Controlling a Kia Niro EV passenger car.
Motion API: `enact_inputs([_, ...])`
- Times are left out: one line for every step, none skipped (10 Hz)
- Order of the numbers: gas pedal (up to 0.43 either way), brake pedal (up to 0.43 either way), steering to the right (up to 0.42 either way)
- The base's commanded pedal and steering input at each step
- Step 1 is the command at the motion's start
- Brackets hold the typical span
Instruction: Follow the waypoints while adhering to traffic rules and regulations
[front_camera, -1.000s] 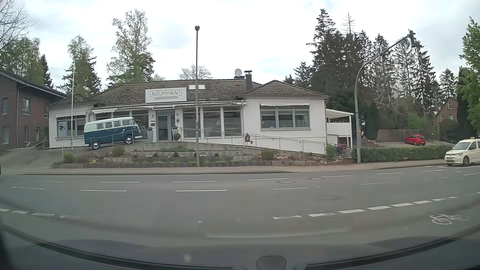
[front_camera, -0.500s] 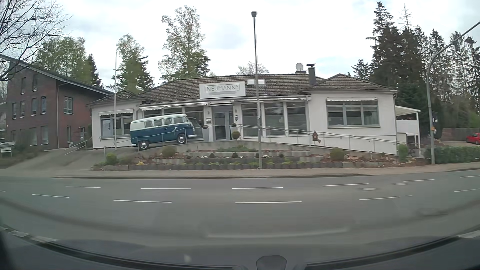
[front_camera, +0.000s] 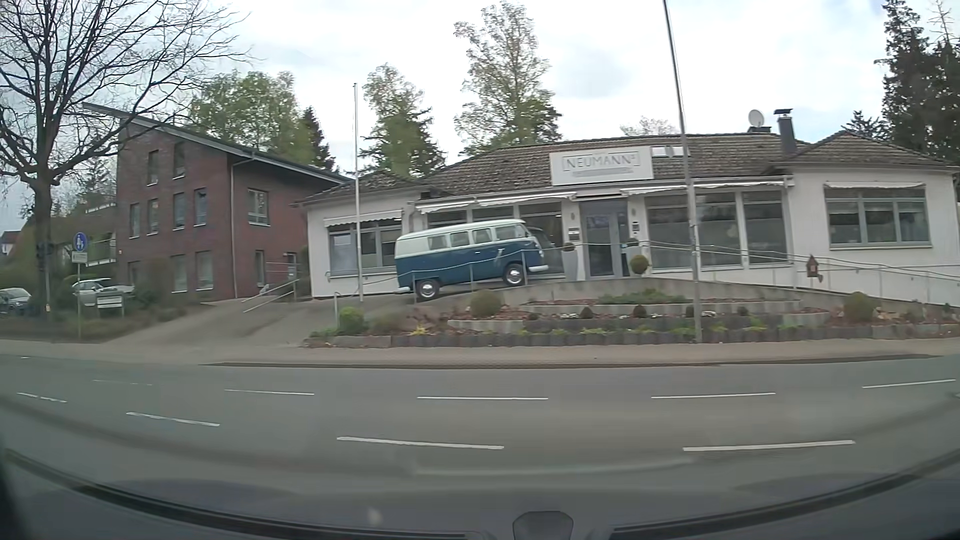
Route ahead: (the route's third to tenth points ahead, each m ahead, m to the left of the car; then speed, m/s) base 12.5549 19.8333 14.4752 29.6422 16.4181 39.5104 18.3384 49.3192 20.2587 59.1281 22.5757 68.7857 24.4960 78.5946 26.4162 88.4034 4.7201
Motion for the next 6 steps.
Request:
enact_inputs([0.177, 0.000, -0.456])
enact_inputs([0.189, 0.000, -0.447])
enact_inputs([0.189, 0.000, -0.434])
enact_inputs([0.197, 0.000, -0.418])
enact_inputs([0.209, 0.000, -0.410])
enact_inputs([0.209, 0.000, -0.404])
